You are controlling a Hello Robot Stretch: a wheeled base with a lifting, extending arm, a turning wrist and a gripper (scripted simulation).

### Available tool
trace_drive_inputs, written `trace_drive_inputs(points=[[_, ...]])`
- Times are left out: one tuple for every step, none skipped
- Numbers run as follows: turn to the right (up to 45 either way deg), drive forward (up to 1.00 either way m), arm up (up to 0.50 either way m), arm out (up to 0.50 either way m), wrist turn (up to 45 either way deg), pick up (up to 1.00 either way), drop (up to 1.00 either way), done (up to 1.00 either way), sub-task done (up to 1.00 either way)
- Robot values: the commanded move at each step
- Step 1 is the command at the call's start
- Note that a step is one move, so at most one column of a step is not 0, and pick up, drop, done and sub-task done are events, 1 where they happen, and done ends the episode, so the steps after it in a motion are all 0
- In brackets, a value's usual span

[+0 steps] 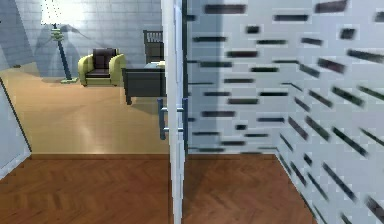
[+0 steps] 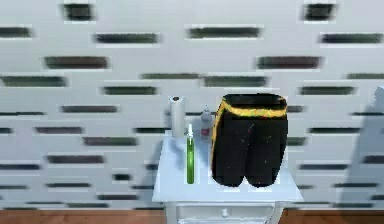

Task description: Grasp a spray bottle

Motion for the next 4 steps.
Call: trace_drive_inputs(points=[[0.0, 0.0, 0.5, 0.0, 0.0, 0.0, 0.0, 0.0, 0.0], [0.0, 0.0, 0.38, 0.0, 0.0, 0.0, 0.0, 0.0, 0.0], [0.0, 0.0, 0.0, 0.24, 0.0, 0.0, 0.0, 0.0, 0.0], [0.0, 0.0, 0.0, 0.0, 45.0, 0.0, 0.0, 0.0, 0.0]])
